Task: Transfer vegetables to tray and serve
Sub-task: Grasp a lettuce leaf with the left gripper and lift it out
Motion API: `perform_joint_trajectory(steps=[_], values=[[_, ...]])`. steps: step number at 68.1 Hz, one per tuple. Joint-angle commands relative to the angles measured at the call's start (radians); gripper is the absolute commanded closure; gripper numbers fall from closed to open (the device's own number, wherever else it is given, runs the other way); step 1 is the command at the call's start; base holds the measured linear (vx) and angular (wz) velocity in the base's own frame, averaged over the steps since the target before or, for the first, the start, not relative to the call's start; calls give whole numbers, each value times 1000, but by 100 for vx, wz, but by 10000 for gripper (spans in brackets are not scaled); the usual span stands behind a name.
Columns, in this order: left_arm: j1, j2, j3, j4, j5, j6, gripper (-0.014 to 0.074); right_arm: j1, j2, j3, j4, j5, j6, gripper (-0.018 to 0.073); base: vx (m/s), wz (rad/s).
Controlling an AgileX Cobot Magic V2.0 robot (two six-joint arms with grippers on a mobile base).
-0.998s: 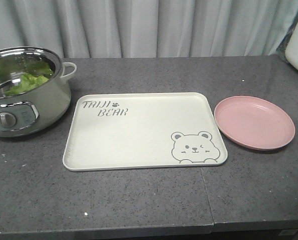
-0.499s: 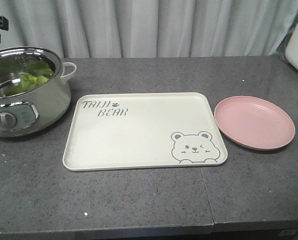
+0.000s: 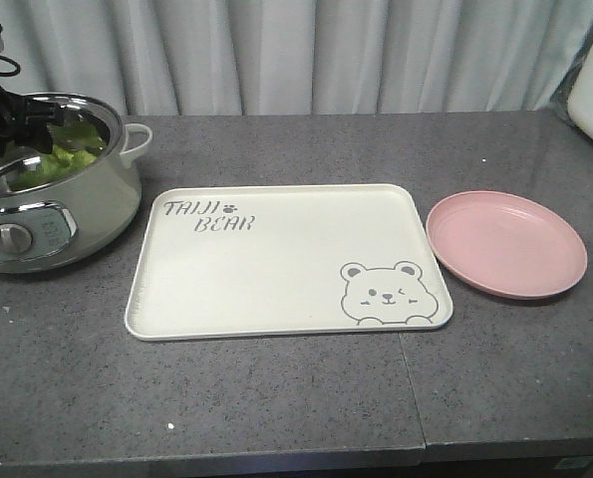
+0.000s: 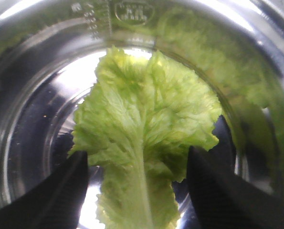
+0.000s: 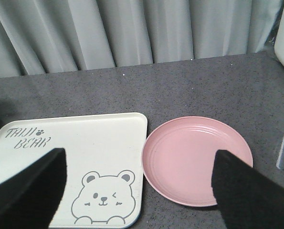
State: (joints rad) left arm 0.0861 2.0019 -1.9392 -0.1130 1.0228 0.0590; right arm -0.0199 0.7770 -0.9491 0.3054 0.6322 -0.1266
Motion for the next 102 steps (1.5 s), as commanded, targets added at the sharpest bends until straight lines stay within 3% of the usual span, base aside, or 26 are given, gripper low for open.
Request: perform_joint_trajectory(steps=[1,43,51,63,102], values=[[0,-33,-30,-20,-39,5,148,-2,0,-33,7,-64,-9,-32,0,0],[-2,70,-30,-18,29,4,181,-2,0,-32,8,-63,-9,-32,0,0],[-2,70,-30,-18,53,4,305,-2,0,-32,8,-63,-9,-32,0,0],[-2,70,-30,-16,79,10,605,-2,0,-32,18,-63,-9,-32,0,0],[1,-86,-30,-16,-17,11,603,-2,0,-32,18,-34,-10,-32,0,0]])
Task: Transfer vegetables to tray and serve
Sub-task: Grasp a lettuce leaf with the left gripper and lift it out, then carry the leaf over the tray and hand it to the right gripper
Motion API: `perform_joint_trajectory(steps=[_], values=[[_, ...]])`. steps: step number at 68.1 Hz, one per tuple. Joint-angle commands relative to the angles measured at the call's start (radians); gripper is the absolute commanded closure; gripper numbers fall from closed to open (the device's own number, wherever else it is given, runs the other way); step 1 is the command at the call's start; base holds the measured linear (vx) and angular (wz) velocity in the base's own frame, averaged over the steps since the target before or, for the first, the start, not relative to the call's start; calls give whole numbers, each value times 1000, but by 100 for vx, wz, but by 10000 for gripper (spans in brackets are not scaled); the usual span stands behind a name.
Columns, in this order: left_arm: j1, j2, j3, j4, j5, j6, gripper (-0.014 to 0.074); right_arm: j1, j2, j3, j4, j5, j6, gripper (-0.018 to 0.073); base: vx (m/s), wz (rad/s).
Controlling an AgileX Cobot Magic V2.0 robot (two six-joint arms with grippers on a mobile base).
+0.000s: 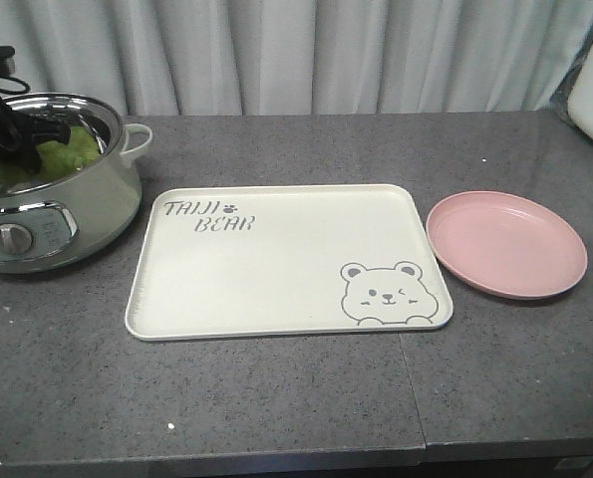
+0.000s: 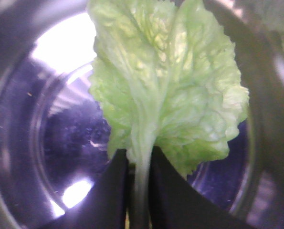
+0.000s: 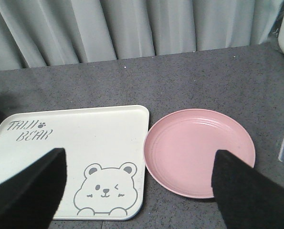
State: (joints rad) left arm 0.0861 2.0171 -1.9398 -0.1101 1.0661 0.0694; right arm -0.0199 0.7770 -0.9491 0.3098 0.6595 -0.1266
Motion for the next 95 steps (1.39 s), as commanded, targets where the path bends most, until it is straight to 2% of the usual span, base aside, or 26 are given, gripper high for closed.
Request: perform_joint_trajectory(steps=[1,17,24,30,39,44,49,54,57,74,95], values=[[1,-108,-30,-19,-61,0,603,-2,0,-32,14,-61,-10,-32,0,0],[1,-229,-30,-20,-48,-6,602,-2,0,-32,31,-65,-16,-32,0,0],[0,-286,-30,-66,-30,-11,602,-2,18,-32,124,-84,-98,-32,0,0],[-4,-334,-30,-135,-23,-10,602,-2,63,-32,299,-100,-242,-32,0,0],[-9,-386,-30,-281,-13,23,602,-2,154,-32,712,-78,-570,-32,0,0],[-26,-403,-30,-372,7,68,602,-2,211,-32,1007,-17,-779,-32,0,0],[-64,-408,-30,-452,32,122,602,-2,260,-32,1239,60,-944,-32,0,0],[-104,-407,-30,-512,58,153,602,-2,309,-32,1430,134,-1052,-32,0,0],[-132,-407,-30,-533,72,156,602,-2,329,-32,1498,174,-1086,-32,0,0],[-320,-402,-30,-543,81,180,602,-2,424,-98,1507,331,-1076,-32,0,0],[-492,-401,-30,-543,61,180,602,-2,430,-107,1509,328,-1071,-32,0,0]])
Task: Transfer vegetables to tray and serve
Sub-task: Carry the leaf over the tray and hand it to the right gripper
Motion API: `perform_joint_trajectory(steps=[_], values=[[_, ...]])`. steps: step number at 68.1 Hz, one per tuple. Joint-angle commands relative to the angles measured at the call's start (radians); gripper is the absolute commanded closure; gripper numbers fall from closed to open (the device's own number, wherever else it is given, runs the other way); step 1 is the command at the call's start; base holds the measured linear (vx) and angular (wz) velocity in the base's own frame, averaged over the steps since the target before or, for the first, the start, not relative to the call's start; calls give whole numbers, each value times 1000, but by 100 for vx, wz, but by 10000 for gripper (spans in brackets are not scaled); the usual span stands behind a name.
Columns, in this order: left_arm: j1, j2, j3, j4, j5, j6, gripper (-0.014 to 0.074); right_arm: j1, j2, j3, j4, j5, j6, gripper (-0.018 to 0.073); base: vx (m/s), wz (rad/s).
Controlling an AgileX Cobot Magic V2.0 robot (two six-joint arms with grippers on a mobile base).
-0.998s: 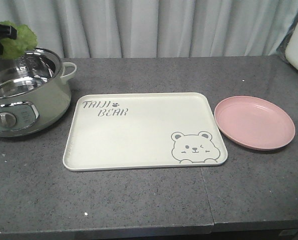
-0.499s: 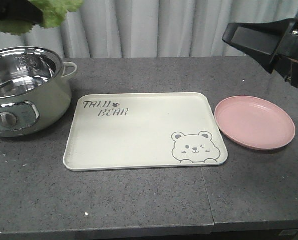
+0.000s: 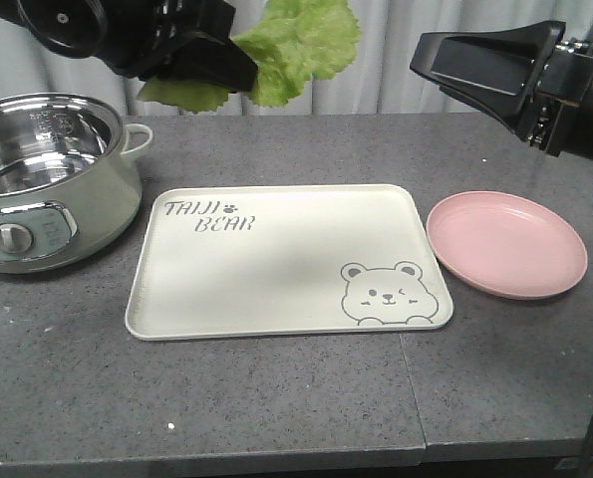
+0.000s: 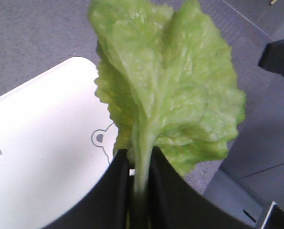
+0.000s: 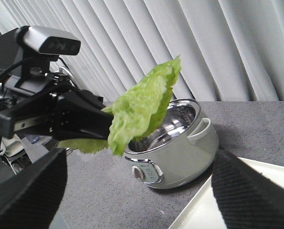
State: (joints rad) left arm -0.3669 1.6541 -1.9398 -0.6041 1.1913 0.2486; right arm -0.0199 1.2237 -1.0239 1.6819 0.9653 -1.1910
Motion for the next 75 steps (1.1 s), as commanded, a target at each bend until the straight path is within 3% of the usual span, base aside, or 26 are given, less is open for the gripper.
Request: perform_joint_trajectory(steps=[1,23,38,43,48,60,75], values=[[-48,-38,-30,-49,-65,1,602,-2,-16,-32,136,22,-6,-32,0,0],[-163,-38,-30,-49,-105,1,602,-2,-16,-32,136,21,-2,-32,0,0],[-209,-38,-30,-49,-105,1,602,-2,-16,-32,136,23,17,-9,0,0],[-209,-38,-30,-49,-102,1,602,-2,-16,-32,136,25,19,54,0,0],[-209,-38,-30,-49,-100,1,602,-2,-16,-32,136,35,26,181,0,0],[-209,-38,-30,-49,-93,0,602,-2,-16,-32,136,63,12,569,0,0],[-209,-38,-30,-39,-96,1,580,-2,-16,-32,136,70,12,569,0,0]])
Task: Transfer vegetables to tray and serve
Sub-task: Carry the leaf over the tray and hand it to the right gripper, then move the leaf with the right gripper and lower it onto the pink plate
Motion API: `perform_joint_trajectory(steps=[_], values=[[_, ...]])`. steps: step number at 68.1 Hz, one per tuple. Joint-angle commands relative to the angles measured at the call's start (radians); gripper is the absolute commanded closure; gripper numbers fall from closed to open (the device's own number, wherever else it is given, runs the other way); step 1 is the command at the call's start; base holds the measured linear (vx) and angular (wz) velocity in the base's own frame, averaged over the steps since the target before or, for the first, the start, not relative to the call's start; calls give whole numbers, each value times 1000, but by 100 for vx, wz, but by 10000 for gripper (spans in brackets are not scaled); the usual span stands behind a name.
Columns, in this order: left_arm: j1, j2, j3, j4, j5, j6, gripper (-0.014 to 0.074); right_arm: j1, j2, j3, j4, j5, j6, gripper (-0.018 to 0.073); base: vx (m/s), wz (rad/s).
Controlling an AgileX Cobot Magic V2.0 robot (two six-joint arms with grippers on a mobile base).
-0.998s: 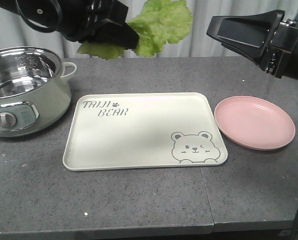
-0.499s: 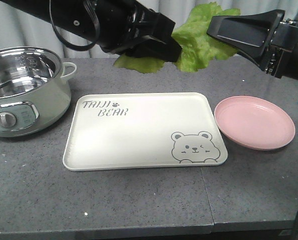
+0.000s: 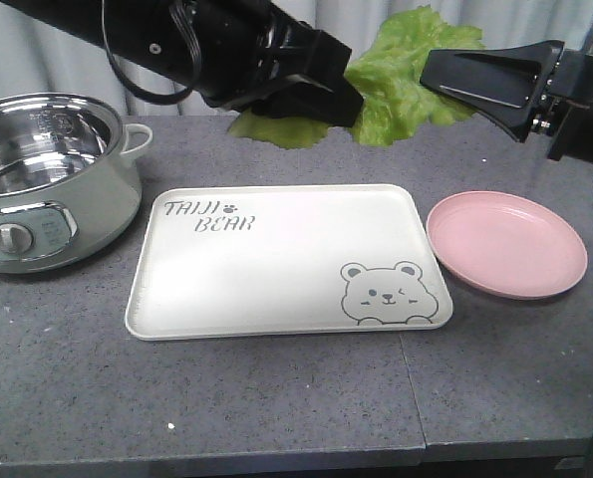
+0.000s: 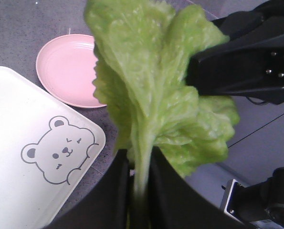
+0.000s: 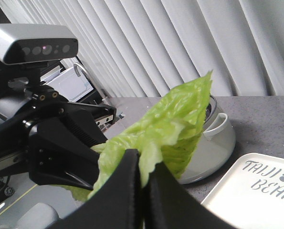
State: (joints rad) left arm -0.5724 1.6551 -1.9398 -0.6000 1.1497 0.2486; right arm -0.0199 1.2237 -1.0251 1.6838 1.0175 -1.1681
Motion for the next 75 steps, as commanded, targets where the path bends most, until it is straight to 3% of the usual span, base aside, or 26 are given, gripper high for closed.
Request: perform_joint_trajectory(steps=[1,14,31,37,44,51,60,75], values=[[-3,-39,-30,-43,-54,1,575,-2,-16,-31,134,17,-11,569,0,0],[-3,-39,-30,-25,-54,1,430,-2,-16,-31,134,17,-11,569,0,0],[-3,-39,-30,-23,-55,1,79,-2,-16,-31,134,17,-11,568,0,0],[-3,-43,-30,-2,-55,-2,14,-9,-16,-32,134,2,-23,566,0,0],[-3,-59,-30,58,-58,-11,0,-47,-16,-47,116,-27,-37,564,0,0],[0,-82,-30,144,-58,-11,10,-104,-16,-63,84,-53,-29,564,0,0],[0,-112,-30,326,-53,-64,25,-201,-16,-66,66,-87,-29,564,0,0],[0,-124,-30,786,88,-196,78,-347,18,-66,-76,-154,64,564,0,0]])
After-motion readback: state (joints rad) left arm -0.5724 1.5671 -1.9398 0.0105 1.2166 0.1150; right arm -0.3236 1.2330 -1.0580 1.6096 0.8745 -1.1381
